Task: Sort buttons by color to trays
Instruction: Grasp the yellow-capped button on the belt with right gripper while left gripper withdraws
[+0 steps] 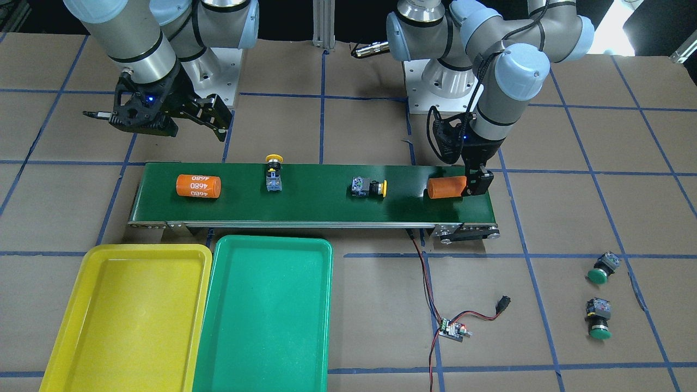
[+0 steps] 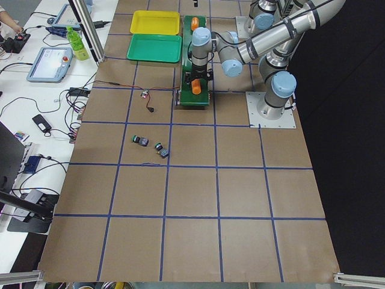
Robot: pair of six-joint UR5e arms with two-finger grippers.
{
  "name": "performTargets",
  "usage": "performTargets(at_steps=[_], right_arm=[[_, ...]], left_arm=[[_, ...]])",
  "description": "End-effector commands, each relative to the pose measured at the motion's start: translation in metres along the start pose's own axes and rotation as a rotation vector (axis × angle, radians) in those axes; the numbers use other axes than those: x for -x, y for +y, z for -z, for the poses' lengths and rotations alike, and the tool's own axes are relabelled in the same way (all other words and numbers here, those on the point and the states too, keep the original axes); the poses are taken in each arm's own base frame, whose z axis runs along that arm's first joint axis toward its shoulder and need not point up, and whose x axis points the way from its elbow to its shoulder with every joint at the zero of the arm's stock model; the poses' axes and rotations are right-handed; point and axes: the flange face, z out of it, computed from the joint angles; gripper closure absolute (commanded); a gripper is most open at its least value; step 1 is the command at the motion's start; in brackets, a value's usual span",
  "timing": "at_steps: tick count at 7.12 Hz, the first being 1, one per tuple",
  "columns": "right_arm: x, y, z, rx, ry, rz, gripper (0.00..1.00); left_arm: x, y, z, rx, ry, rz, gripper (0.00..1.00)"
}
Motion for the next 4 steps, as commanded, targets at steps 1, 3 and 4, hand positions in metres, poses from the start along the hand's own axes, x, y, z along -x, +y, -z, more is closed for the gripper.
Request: performTargets(at_steps=[1,3,4], right_arm=[[0.029,0.004,-0.021,0.002,0.011,0.029,0.00],[0.049,0.007,-0.055,0.004,0.032,0.038,0.00],[0.055,0.014,-0.070,-0.003,0.032,0.033,0.00]], left_arm=[[0.040,0.031,0.040,0.011,-0.059,0.103,0.00],[0.093,0.126,0.046,0.023,-0.046,0.324,0.00],[0.119,0.165,0.034,0.043,-0.026,0.437,0.00]])
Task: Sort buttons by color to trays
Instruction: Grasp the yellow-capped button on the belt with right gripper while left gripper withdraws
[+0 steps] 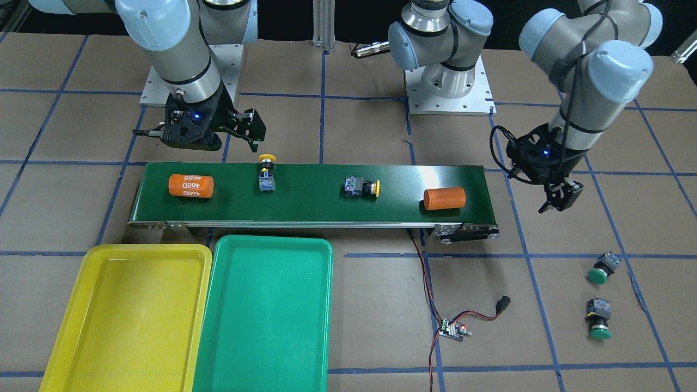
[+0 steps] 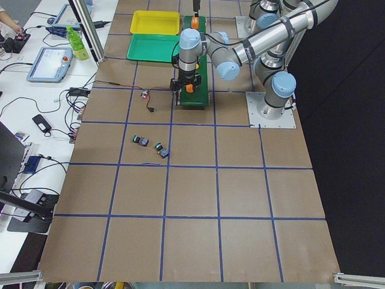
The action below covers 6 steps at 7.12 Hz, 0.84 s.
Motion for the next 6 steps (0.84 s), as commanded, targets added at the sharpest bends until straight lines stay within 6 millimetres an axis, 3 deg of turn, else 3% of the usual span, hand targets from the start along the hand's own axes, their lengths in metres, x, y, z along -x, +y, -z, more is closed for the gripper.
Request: performTargets(at_steps=[1,3,4,6], right_arm=[[0.004,0.014,-0.044,0.039,0.018,-0.005,0.00],[0.000,0.017,-0.081,0.073,0.026,-0.010,0.00],[0.001,0.014,-0.087,0.083,0.027,-0.016,0.00],[0.003,0.006,-0.102,0.116,0.027,-0.015,0.00]], left_arm=[[0.078,0.074,-0.023,0.030,0.021,0.279,0.00],[0.133,0.122,-0.055,0.034,0.047,0.421,0.00],[0.149,0.136,-0.084,0.040,0.084,0.510,0.00],[0.161,0.140,-0.123,0.046,0.099,0.705,0.00]])
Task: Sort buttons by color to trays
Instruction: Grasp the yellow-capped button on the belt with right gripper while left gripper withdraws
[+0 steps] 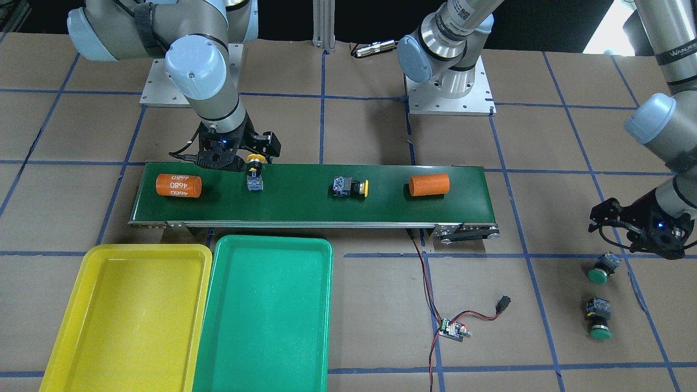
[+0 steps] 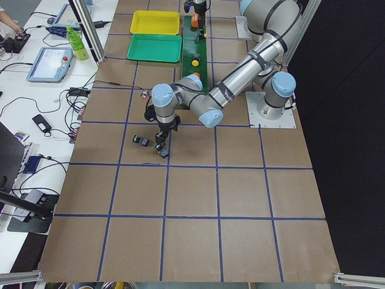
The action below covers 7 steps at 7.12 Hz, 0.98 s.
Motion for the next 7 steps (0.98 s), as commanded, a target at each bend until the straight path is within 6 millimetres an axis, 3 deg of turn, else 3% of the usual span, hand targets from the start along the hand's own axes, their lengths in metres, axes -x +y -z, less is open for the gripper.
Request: performTargets(at_steps=[1,2,3,4,5,6,7], right_arm=[[0.001,-0.014,-0.020,0.019,0.013,0.000,0.00],[0.002,-0.018,-0.028,0.016,0.016,0.000,0.00],[0.002,-0.021,-0.025,0.004,0.014,-0.005,0.28],[-0.002,-0.022,-0.024,0.011,0.016,-0.014,0.75],[-0.002,-0.021,-0.024,0.018,0.018,-0.015,1.00],[-0.003,-0.020,-0.026,0.024,0.021,-0.016,1.00],[-0.002,-0.023,-0.021,0.010,0.018,-0.016,1.00]], left_arm=[[0.024,-0.010,-0.048,-0.012,0.004,0.106,0.00],[0.035,-0.016,-0.054,-0.034,-0.034,0.089,0.00],[0.033,-0.015,-0.067,-0.024,-0.020,0.073,0.00],[0.031,-0.014,-0.071,-0.019,-0.012,0.064,0.20],[0.032,-0.013,-0.065,-0.011,-0.016,0.062,0.85],[0.030,-0.013,-0.054,-0.020,-0.030,0.070,1.00],[0.026,-0.015,-0.045,-0.022,-0.041,0.075,1.00]])
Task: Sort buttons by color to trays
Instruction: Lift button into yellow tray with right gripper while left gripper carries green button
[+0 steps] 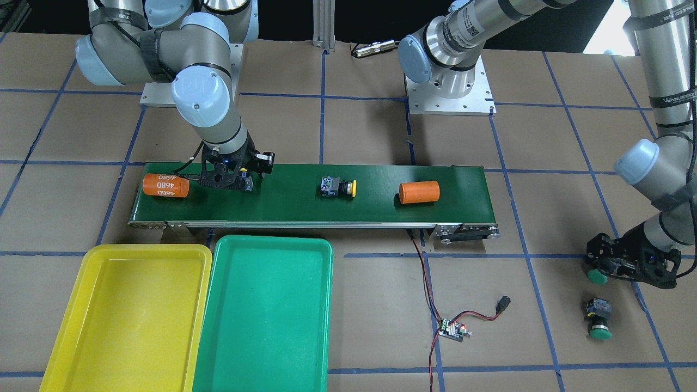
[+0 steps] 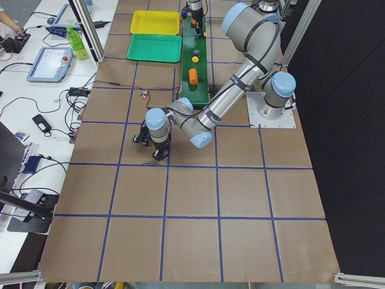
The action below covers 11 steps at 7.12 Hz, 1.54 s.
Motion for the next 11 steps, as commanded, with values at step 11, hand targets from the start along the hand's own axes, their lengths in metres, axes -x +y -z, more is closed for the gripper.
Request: performTargets(at_steps=[11], right_arm=[[-0.127,-0.246,0.072,-0.264,0.071,0.093,1.00]], left_arm=[[-0.399,0.012,0.080,0.049,0.020,0.518,1.00]])
